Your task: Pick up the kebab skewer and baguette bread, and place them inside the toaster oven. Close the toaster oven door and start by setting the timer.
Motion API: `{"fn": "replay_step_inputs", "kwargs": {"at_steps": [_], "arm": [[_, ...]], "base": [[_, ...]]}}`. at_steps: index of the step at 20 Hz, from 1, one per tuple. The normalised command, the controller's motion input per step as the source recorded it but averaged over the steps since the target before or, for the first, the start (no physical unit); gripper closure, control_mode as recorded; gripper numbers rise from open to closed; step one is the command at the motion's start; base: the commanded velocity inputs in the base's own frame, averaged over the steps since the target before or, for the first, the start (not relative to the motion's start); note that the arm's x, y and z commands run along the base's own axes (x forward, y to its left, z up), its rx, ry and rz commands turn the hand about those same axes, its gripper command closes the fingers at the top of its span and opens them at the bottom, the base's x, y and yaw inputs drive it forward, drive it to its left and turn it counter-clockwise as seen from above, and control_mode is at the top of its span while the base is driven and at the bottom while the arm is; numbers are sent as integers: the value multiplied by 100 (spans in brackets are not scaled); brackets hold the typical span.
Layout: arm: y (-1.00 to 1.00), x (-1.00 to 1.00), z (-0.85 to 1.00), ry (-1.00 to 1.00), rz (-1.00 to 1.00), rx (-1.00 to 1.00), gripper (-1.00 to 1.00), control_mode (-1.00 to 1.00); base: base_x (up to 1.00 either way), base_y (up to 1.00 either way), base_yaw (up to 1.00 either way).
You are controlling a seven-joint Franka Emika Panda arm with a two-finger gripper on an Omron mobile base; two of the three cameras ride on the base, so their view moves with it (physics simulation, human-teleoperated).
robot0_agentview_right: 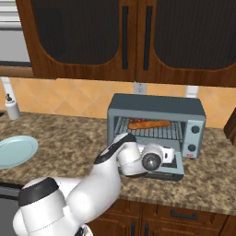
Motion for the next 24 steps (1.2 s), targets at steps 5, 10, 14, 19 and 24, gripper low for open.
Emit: {"fn": "replay_step_inputs", "kwargs": {"at_steps": [5, 10, 14, 19, 24], "arm": [[-36, -50, 0, 4, 0, 0, -100, -100], [-23, -79, -9, 8, 0, 0, -100, -100], [-9, -72, -16, 12, 0, 0, -100, -100], [0, -45, -17, 10, 0, 0, -100, -100], [9, -16, -31, 2, 1, 0, -100, -100]], "base": [[0, 0, 0], [0, 0, 0], [0, 0, 0], [0, 0, 0], [0, 0, 0]]}}
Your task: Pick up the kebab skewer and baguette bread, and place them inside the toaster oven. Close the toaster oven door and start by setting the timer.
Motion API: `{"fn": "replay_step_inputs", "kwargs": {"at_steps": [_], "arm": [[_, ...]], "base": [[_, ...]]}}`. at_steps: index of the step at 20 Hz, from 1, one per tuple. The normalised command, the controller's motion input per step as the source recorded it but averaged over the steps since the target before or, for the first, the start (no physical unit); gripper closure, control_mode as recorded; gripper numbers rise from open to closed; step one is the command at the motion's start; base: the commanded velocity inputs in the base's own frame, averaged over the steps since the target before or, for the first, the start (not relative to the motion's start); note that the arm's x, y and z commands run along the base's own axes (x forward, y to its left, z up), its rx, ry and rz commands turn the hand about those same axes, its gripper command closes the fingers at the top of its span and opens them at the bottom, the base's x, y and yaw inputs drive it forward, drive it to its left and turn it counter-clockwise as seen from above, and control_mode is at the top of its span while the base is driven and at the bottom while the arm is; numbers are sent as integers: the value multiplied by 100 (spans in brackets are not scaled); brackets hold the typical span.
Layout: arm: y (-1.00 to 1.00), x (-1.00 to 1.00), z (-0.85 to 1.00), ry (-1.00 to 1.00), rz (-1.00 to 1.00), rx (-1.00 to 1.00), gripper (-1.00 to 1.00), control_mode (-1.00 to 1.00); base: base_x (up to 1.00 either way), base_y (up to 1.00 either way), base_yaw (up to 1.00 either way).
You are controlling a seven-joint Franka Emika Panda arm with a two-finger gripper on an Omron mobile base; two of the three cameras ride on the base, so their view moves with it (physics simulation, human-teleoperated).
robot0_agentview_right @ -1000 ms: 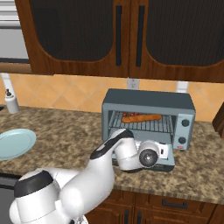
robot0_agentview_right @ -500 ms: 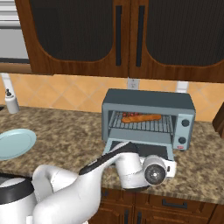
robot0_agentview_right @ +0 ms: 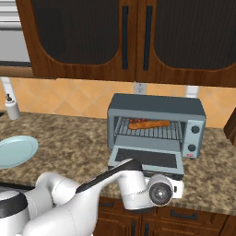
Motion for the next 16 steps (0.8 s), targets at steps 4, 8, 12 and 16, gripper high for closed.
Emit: {"fn": "replay_step_inputs", "kwargs": {"at_steps": [4, 8, 12, 16], "arm": [[29, 0, -27, 0, 6, 0, -100, -100], [23, 0, -28, 0, 5, 0, -100, -100], [20, 2, -10, 0, 3, 0, -100, -100], [3, 20, -1, 0, 0, 0, -100, -100]], "base": [[0, 0, 0], [0, 0, 0], [0, 0, 0], [0, 0, 0]]}}
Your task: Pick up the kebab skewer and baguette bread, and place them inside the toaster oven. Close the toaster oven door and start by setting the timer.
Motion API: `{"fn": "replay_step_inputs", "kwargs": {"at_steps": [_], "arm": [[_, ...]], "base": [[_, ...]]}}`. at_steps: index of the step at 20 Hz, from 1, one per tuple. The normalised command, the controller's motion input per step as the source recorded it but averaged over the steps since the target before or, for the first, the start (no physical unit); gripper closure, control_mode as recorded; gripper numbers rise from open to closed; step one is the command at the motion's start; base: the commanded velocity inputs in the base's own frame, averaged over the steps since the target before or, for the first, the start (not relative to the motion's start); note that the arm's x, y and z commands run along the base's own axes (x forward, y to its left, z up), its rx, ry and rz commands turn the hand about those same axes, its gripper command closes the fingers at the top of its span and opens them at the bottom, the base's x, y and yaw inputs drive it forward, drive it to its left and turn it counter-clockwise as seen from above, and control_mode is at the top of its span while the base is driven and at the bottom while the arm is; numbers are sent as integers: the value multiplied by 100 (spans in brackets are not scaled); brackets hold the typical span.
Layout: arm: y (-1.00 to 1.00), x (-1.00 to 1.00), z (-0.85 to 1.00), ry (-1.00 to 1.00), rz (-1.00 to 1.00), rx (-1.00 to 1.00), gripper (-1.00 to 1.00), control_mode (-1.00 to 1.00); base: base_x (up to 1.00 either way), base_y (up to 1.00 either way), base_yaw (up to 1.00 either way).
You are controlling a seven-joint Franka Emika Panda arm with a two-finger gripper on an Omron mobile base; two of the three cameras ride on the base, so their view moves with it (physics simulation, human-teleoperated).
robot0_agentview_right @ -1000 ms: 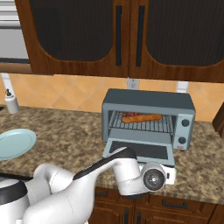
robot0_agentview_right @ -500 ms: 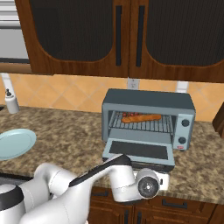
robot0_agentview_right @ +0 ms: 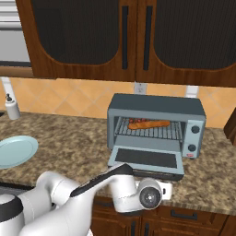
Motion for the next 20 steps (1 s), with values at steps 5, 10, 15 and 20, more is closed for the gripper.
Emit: {"fn": "replay_step_inputs", "kwargs": {"at_steps": [5, 10, 15, 20], "arm": [[0, 23, -8, 0, 0, 0, -100, -100], [0, 3, -24, 0, 0, 0, -100, -100], [0, 18, -4, 0, 0, 0, -100, -100], [0, 12, -6, 0, 0, 0, -100, -100]], "base": [[0, 0, 0], [0, 0, 0], [0, 0, 0], [0, 0, 0]]}}
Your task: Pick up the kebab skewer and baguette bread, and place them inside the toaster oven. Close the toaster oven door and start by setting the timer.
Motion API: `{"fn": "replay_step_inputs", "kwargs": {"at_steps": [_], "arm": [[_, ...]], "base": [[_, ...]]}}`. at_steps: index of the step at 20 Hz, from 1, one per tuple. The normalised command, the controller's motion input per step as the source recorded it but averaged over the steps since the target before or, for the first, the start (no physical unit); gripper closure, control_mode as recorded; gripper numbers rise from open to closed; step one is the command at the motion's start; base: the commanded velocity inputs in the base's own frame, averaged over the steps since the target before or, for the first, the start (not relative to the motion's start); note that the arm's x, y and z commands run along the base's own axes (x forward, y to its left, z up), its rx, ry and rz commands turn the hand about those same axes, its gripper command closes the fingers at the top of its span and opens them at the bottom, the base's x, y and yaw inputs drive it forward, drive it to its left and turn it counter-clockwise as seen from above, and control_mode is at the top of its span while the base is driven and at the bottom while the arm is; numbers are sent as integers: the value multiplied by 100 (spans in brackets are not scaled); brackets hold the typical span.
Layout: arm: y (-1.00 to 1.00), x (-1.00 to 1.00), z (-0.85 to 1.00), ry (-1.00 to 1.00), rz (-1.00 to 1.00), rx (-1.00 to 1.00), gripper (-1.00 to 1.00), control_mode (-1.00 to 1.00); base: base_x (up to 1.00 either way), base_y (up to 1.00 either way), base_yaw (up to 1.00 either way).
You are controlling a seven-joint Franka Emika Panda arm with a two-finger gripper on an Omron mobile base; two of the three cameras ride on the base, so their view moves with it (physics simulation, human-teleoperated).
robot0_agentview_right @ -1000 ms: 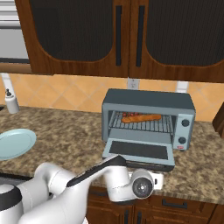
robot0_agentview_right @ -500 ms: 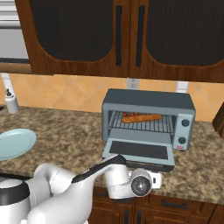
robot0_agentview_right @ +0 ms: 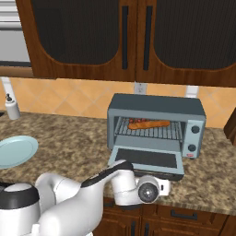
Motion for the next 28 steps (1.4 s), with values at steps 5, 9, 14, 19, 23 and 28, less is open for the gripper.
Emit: {"fn": "replay_step_inputs", "kwargs": {"at_steps": [5, 9, 14, 19, 23, 28], "arm": [[0, 1, -20, 0, 0, 0, -100, -100], [0, 11, -7, 0, 0, 0, -100, -100], [0, 11, -3, 0, 0, 0, -100, -100], [0, 14, -1, 0, 0, 0, -100, -100], [0, 12, -11, 0, 0, 0, -100, -100], [0, 11, -2, -1, 0, 1, -100, -100]], "base": [[0, 0, 0], [0, 0, 0], [0, 0, 0], [0, 0, 0], [0, 0, 0], [0, 0, 0]]}}
